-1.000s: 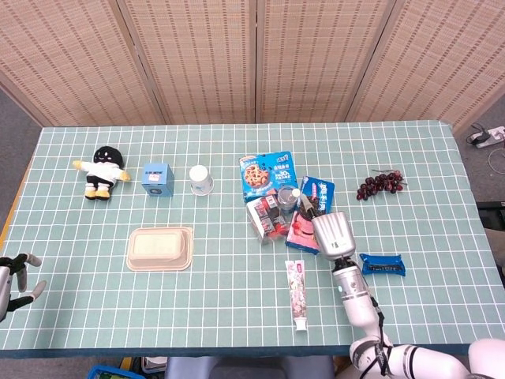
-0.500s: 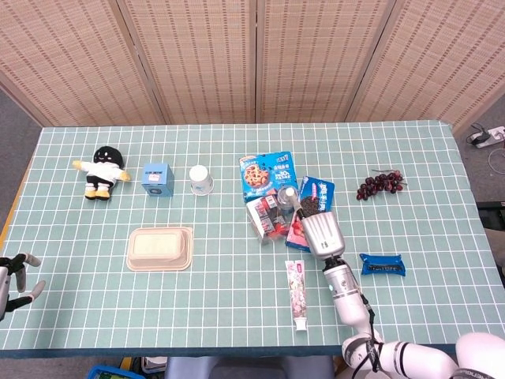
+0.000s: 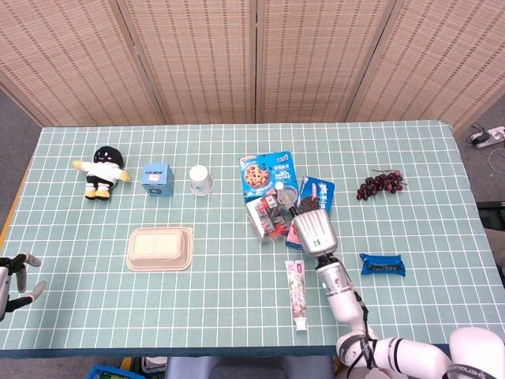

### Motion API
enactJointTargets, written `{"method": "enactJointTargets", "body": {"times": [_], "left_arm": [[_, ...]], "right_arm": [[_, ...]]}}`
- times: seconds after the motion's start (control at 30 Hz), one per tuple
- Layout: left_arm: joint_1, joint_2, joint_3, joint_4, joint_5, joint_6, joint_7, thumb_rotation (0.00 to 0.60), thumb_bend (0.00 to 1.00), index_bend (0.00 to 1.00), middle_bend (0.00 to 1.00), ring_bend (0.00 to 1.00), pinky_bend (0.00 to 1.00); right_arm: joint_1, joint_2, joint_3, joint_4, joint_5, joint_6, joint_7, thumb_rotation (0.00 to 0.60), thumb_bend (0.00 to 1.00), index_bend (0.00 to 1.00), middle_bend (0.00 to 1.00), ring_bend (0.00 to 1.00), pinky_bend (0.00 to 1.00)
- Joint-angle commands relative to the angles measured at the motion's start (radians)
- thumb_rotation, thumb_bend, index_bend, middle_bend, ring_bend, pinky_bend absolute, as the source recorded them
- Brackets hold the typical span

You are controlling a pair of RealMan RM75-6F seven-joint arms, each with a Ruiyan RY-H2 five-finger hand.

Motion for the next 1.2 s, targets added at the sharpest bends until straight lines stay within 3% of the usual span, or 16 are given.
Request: {"method": "enactJointTargets", "body": {"times": [0.03, 0.27, 0.37, 0.43, 0.53, 0.57, 0.63, 0.7, 0.93, 1.2], "left_arm": [[0.0, 0.0, 0.001, 0.0, 0.0, 0.0, -0.001, 0.6, 0.24, 0.56, 0.74, 0.48, 0.71], [-0.001, 0.001, 0.001, 0.0, 0.0, -0.004, -0.005, 0.6, 0.24, 0.56, 0.74, 0.48, 0.71], [-0.001, 0.002, 0.002, -0.001, 0.002, -0.003, -0.005, 0.6, 0.24, 0.56, 0.74, 0.48, 0.71], [0.0, 0.001, 0.002, 0.0, 0.004, -0.002, -0.004, 0.6, 0.24, 0.56, 0.74, 0.48, 0.71], [-0.001, 0.001, 0.003, -0.001, 0.005, -0.004, -0.001, 0.6, 0.24, 0.56, 0.74, 0.48, 0.71], [-0.001, 0.001, 0.004, -0.002, 0.005, -0.004, 0.0, 0.6, 0.24, 0.56, 0.74, 0.48, 0.71], [-0.001, 0.002, 0.005, -0.003, 0.007, -0.003, 0.0, 0.6, 0.24, 0.56, 0.74, 0.48, 0.71], [0.0, 0.002, 0.005, -0.004, 0.009, -0.003, -0.001, 0.6, 0.24, 0.56, 0.74, 0.48, 0.71], [-0.001, 0.005, 0.005, -0.003, 0.008, -0.005, -0.012, 0.6, 0.24, 0.56, 0.74, 0.48, 0.71], [0.0, 0.01, 0.008, -0.003, 0.015, -0.005, -0.026, 0.6, 0.24, 0.56, 0.74, 0.48, 0.71]], "right_arm": [[0.002, 0.003, 0.0, -0.004, 0.0, 0.004, 0.001, 0.6, 0.96, 0.12, 1.0, 1.0, 1.0], [-0.02, 0.039, -0.022, -0.04, -0.019, 0.035, 0.029, 0.6, 0.96, 0.12, 1.0, 1.0, 1.0], [-0.035, 0.063, -0.031, -0.063, -0.035, 0.055, 0.054, 0.6, 0.9, 0.12, 1.0, 1.0, 1.0], [-0.044, 0.078, -0.033, -0.078, -0.049, 0.072, 0.076, 0.6, 0.74, 0.12, 1.0, 1.0, 1.0], [-0.051, 0.092, -0.026, -0.087, -0.063, 0.092, 0.105, 0.6, 0.32, 0.12, 1.0, 1.0, 1.0], [-0.051, 0.094, -0.021, -0.087, -0.064, 0.097, 0.112, 0.6, 0.23, 0.12, 1.0, 1.0, 1.0], [-0.049, 0.095, -0.01, -0.083, -0.065, 0.102, 0.129, 0.6, 0.09, 0.12, 1.0, 1.0, 1.0], [-0.043, 0.094, 0.007, -0.079, -0.055, 0.1, 0.147, 0.6, 0.01, 0.12, 1.0, 1.0, 1.0], [-0.007, 0.056, 0.07, -0.039, -0.009, 0.057, 0.271, 0.6, 0.02, 0.22, 1.0, 1.0, 1.0], [0.053, -0.042, 0.132, 0.105, 0.016, 0.034, 0.422, 0.6, 0.2, 0.27, 1.0, 1.0, 1.0]]}}
